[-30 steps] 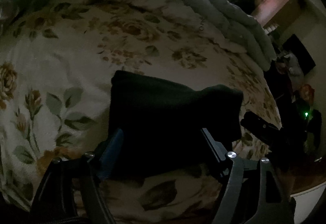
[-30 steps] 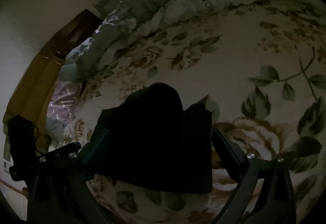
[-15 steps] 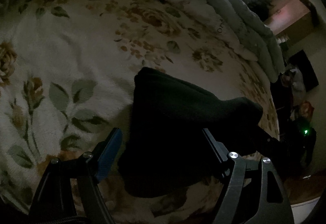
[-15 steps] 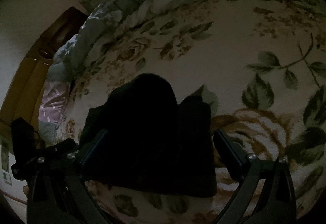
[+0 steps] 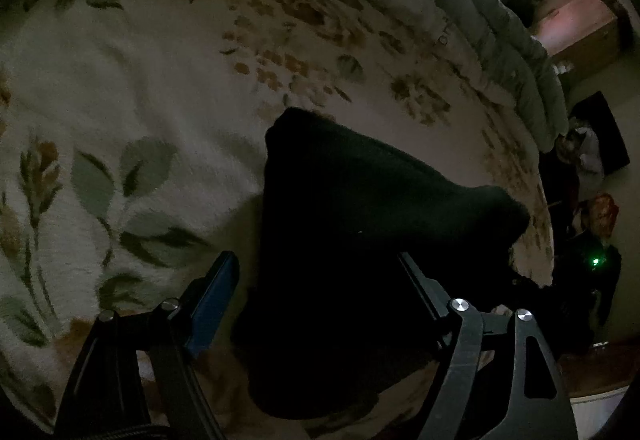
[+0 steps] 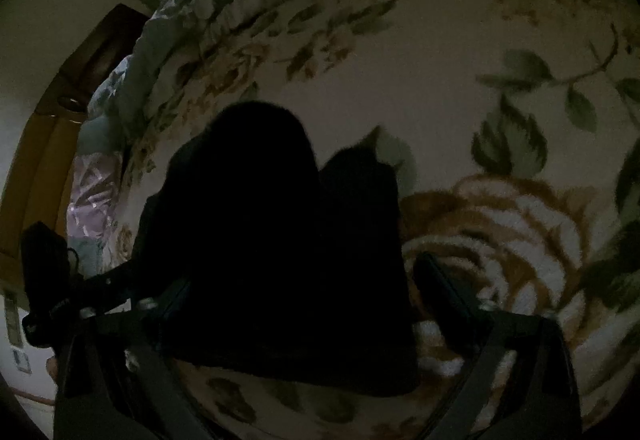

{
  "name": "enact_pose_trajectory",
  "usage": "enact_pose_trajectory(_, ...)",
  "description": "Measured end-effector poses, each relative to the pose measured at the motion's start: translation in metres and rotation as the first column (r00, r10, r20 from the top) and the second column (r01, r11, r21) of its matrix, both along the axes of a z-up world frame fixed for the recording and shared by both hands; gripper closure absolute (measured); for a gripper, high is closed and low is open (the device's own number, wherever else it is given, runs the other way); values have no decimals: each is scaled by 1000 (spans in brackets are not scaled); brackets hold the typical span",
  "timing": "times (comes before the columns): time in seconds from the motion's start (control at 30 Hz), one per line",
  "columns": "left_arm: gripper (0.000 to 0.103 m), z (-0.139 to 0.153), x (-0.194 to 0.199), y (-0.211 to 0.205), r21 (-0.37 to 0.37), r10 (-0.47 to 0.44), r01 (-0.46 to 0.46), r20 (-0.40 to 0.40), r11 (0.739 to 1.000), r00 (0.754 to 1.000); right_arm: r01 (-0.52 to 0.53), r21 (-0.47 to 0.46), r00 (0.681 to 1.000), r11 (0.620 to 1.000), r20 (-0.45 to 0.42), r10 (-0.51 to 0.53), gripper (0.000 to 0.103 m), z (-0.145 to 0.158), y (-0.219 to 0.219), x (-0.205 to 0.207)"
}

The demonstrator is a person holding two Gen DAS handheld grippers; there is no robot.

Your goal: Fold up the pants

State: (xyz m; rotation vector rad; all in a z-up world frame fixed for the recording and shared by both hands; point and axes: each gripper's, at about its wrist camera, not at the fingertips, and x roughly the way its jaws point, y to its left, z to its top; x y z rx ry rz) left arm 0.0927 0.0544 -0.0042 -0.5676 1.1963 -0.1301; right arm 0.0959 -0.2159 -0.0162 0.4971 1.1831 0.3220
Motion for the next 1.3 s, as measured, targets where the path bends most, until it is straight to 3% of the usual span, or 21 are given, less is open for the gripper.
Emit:
enact_pose_trajectory(0.23,22,-12,8,-6,-3,-14,14,-23,1000,1000,-5,40,1000,999,18,4,45,-8,-13,-11)
enact_pose_trajectory(0.43,20,-22,8,-11,16,-18,19,-27,1000,999,-3,56,999,998,35,1,48,-9,-16,-16)
enact_pose_trajectory(0.5,24,-22,8,-13,25,-27,27,-19,999,999,-2,59,999,998,36,0,48,-9,-15,-16)
enact_pose_trajectory(0.57,44,-23,10,-16,13,-41,41,-14,999,999,-6,60,999,998,40,4,49,-9,-15,-16)
enact_pose_trajectory(0.77,61,-13,9,-29,86,-65,62,26,994,998,-20,54,997,998,69,17,53,-3,-13,-18)
enact_pose_trajectory(1.1,70,19,-5,-26,88,-56,49,86,995,995,-51,34,992,998,120,47,57,22,0,-20)
enact_pose_trajectory(1.3,70,49,-20,-14,163,-33,9,144,987,989,-93,50,985,994,151,84,58,37,19,-20)
